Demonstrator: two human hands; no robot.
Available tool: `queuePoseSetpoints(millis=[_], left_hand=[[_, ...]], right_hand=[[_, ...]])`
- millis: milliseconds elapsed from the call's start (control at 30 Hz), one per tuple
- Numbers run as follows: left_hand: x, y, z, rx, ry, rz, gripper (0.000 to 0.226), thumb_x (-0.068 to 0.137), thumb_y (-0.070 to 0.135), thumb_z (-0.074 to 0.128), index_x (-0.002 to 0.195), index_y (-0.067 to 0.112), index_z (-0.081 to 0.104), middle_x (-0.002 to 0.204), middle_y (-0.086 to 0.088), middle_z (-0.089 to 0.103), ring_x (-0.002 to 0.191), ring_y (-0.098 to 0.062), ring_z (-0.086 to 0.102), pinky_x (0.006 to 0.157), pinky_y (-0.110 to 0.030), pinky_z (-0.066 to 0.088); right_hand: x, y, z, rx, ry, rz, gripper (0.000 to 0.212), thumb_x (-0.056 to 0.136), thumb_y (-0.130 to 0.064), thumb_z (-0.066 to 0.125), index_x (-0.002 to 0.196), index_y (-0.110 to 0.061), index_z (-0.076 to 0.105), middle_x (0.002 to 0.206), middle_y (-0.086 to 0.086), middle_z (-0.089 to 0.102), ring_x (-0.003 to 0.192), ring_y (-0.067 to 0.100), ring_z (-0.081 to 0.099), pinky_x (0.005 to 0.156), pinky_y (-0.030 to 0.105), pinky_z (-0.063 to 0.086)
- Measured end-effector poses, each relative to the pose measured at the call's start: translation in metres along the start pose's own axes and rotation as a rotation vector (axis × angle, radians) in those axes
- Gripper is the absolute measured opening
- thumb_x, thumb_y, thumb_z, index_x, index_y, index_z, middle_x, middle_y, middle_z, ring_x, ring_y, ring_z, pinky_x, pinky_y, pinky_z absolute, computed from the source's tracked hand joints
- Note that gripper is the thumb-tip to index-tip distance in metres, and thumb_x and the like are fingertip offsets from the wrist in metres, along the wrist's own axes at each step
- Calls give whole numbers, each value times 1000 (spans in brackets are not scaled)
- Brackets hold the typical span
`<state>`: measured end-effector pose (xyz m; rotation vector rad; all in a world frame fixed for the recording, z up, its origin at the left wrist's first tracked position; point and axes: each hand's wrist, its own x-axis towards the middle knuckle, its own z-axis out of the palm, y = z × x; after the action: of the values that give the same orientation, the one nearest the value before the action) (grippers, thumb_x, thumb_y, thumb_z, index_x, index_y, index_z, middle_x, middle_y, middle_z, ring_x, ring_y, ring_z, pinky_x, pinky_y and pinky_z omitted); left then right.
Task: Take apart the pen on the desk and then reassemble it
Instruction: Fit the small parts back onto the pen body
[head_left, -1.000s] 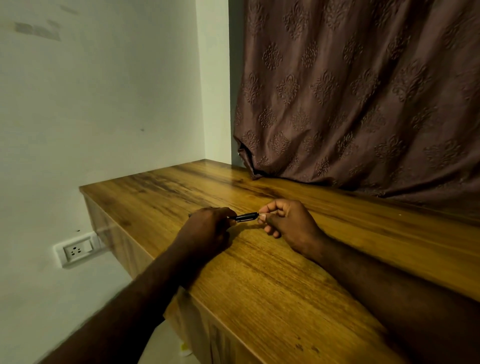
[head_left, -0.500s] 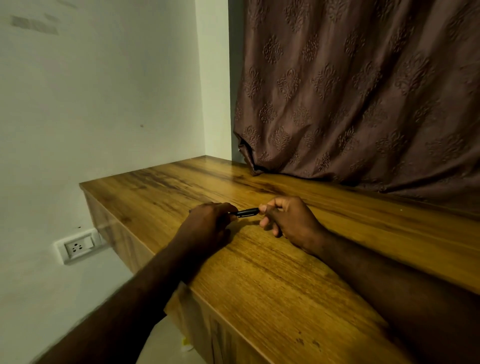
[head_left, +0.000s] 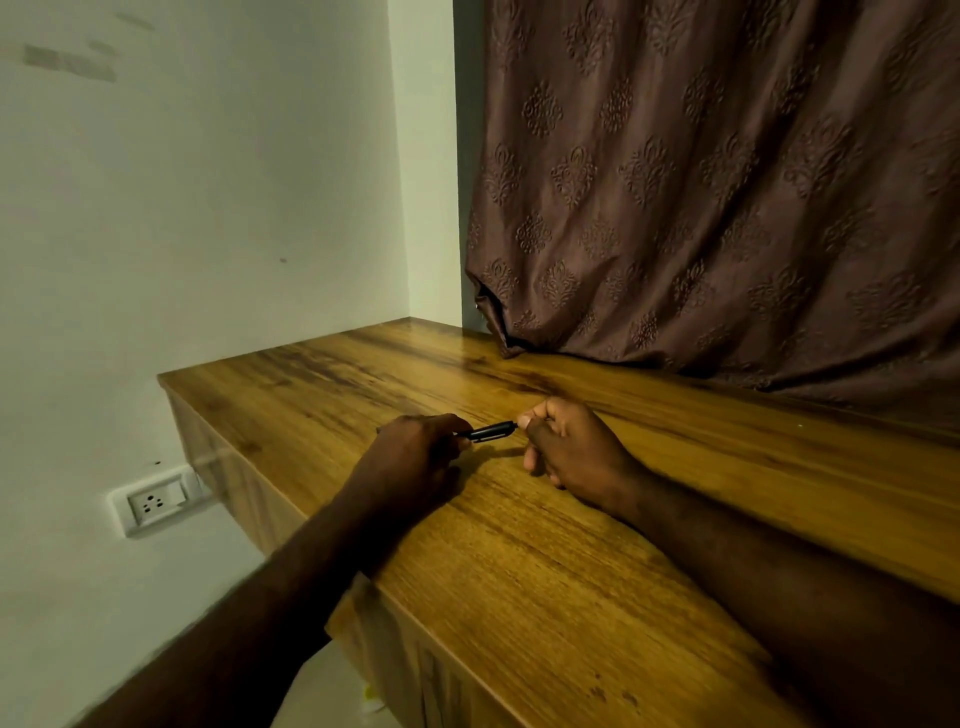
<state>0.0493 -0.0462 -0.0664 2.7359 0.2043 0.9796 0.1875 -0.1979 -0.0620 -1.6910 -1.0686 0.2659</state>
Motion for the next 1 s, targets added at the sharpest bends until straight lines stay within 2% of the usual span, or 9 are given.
queuePoseSetpoints(millis=[133, 200, 300, 367, 433, 533, 633, 833, 1000], left_hand=[[0, 2, 0, -11, -6, -19, 33, 76, 34, 62, 106, 22, 67, 89, 2, 72, 75, -14, 66, 64, -30, 53], [0, 3, 0, -31, -3, -38, 40, 72, 40, 55, 105, 22, 67, 89, 2, 72, 75, -15, 66, 65, -32, 54], [1, -1, 1, -26, -2, -78, 39, 72, 37, 55, 104, 19, 67, 92, -2, 73, 78, -19, 67, 69, -36, 55], [1, -3, 2, -13, 1, -97, 39, 74, 40, 53, 104, 19, 68, 89, -2, 73, 76, -20, 67, 67, -34, 55], [2, -4, 4, -4, 26, -94, 44, 74, 48, 46, 100, 21, 68, 82, -1, 73, 71, -20, 67, 62, -30, 52], [3, -6, 6, 1, 22, -114, 46, 75, 51, 44, 99, 22, 69, 78, 0, 72, 67, -18, 66, 59, -29, 50], [3, -8, 6, 18, 14, -118, 42, 77, 51, 45, 99, 23, 69, 77, 1, 71, 64, -16, 65, 57, -27, 48], [3, -6, 6, 8, -7, -130, 30, 82, 44, 55, 98, 23, 69, 75, 3, 70, 61, -14, 62, 56, -23, 42], [3, -1, 3, -7, 7, -122, 24, 85, 36, 61, 101, 21, 69, 74, 7, 66, 58, -10, 58, 56, -21, 38]], right_hand=[[3, 1, 0, -66, 17, -19, 28, 101, -30, 44, 90, -9, 59, 63, 5, 63, 40, 0, 46, 44, 17, 36], [7, 3, -1, -22, 106, -11, 28, 102, -27, 43, 86, -11, 60, 64, 6, 61, 46, 2, 51, 46, 20, 41], [16, 15, -10, -200, 270, -40, 18, 98, -20, 50, 87, -16, 64, 80, -3, 65, 76, 14, 61, 71, 31, 50], [16, 19, -19, -369, 228, -18, 14, 93, -12, 56, 99, -17, 67, 100, -3, 63, 91, 12, 58, 79, 24, 42], [16, 20, -26, -487, 142, 10, 26, 90, -9, 58, 113, -17, 66, 109, -2, 53, 93, 11, 53, 80, 20, 37], [17, 19, -28, -521, 60, 27, 30, 91, -9, 59, 118, -18, 65, 111, -5, 45, 95, 7, 49, 82, 17, 35], [21, 22, -27, -575, 33, 5, 24, 90, -15, 63, 113, -18, 68, 109, -3, 50, 99, 12, 55, 87, 22, 41], [21, 22, -17, -729, 58, -69, 6, 89, -22, 63, 84, -24, 65, 92, -1, 65, 88, 18, 59, 75, 30, 47], [16, 18, -17, -324, 146, -123, 5, 88, -11, 65, 88, -16, 67, 66, -12, 56, 59, -1, 49, 54, 16, 36]])
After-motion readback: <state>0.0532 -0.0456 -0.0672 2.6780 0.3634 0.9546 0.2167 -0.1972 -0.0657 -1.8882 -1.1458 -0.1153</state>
